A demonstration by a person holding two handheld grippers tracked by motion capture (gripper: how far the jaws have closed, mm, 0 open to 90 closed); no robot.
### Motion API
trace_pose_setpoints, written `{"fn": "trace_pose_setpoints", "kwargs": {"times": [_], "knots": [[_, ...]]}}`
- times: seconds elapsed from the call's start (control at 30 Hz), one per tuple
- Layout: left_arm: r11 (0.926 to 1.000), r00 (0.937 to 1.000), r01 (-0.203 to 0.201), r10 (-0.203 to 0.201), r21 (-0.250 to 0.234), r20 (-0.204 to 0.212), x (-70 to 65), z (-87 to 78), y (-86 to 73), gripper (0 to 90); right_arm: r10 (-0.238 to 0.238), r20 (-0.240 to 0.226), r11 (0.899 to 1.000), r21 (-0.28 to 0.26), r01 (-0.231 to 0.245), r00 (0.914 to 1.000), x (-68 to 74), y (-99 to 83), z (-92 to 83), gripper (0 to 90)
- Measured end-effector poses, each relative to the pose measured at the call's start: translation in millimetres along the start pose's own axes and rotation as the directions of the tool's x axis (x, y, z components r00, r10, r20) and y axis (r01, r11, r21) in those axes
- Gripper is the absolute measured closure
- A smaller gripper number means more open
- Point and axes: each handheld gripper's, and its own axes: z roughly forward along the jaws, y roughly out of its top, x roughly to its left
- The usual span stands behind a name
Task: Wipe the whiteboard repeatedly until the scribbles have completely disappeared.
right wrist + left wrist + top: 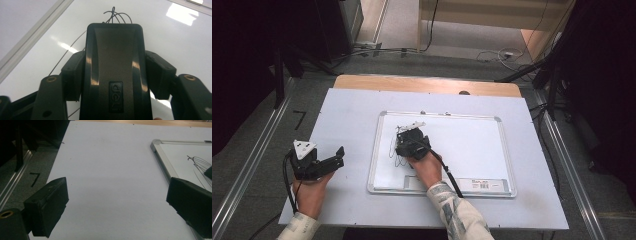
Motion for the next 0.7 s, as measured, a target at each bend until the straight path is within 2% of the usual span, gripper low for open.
{"fn": "trace_pose_setpoints", "kwargs": {"times": [0.07,0.13,0.33,0.7], "knots": [[1.0000,1.0000,0.000,0.000,0.000,0.001,-0.1,0.0,-0.1,4.5,0.000,-0.002,1.000,-0.007,0.000,1.0000,-0.8,-1.4,-3.6,37.7],[1.0000,1.0000,-0.002,0.002,0.001,0.001,-0.1,0.2,-0.1,4.5,-0.010,0.011,1.000,-0.019,0.010,0.9999,1.7,-3.5,-4.1,38.0],[1.0000,1.0000,-0.005,0.005,0.001,0.003,-0.8,1.1,0.5,4.5,-0.009,0.005,1.000,-0.022,0.009,0.9999,6.6,-4.2,-4.4,38.2],[1.0000,1.0000,-0.006,0.006,-0.001,0.005,-1.5,1.4,0.7,4.5,-0.047,-0.015,0.999,-0.024,0.047,0.9988,38.3,-4.3,-3.5,38.3]]}}
